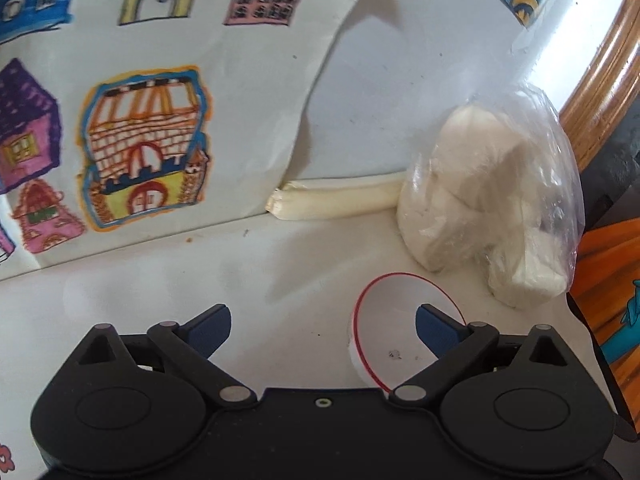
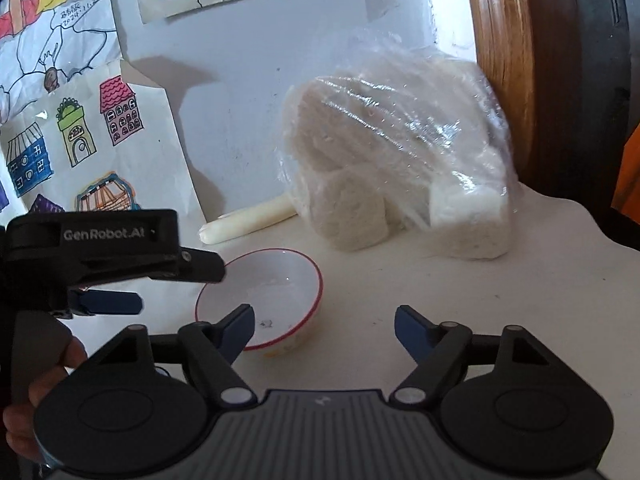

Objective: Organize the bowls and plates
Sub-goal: 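Reach both grippers to the small red-rimmed white bowl and grip its rim, then lift the small white bowl with both grippers and carry it toward the steel bowl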

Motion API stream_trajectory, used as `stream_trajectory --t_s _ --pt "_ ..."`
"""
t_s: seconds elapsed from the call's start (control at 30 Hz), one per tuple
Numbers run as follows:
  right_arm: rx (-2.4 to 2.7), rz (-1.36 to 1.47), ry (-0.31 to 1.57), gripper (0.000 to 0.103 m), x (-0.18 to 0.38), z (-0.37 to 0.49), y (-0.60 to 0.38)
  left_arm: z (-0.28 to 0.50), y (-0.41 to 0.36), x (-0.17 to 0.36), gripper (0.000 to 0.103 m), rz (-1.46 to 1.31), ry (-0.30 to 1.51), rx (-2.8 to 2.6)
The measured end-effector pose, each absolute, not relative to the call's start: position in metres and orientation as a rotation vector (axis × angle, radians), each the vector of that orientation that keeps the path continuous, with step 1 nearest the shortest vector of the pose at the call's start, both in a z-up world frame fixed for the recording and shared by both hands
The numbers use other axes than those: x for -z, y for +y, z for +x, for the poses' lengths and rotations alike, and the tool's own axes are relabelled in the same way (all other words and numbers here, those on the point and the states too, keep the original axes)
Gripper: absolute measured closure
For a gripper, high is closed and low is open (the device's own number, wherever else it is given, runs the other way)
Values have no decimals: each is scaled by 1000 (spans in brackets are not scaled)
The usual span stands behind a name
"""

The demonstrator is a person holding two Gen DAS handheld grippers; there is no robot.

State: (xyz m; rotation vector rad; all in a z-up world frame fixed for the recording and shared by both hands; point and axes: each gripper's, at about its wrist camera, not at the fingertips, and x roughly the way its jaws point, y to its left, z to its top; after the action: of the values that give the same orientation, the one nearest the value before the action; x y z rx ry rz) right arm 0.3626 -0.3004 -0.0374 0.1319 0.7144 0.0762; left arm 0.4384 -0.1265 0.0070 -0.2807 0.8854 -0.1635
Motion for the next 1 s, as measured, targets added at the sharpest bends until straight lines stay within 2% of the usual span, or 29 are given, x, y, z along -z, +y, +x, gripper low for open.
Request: stream_trajectory --t_s 0.03,0.1,0.17,0.27,0.4,0.47,0.63,0.67,0.8,1.0 --pt "-77 133 718 29 39 365 -300 440 -128 -6 7 -277 888 158" --pt "-80 140 732 44 40 370 -300 442 -130 -4 10 -273 892 146" --pt "-81 148 741 50 42 373 -300 444 -133 -2 19 -271 898 147" --pt "-91 165 744 55 43 375 -300 446 -135 0 29 -275 912 164" --pt "-103 181 755 59 43 378 -300 449 -142 5 48 -258 951 185" --pt "-114 197 758 60 46 381 -300 449 -146 6 53 -223 947 172" --pt "-139 276 768 74 51 384 -305 448 -152 8 66 -195 954 205" --pt "-140 276 767 77 51 383 -304 448 -152 8 72 -205 959 218" --pt "-125 302 755 81 52 379 -303 442 -158 4 89 -205 977 257" --pt "-90 303 777 89 48 365 -299 420 -160 -10 92 -176 986 250"
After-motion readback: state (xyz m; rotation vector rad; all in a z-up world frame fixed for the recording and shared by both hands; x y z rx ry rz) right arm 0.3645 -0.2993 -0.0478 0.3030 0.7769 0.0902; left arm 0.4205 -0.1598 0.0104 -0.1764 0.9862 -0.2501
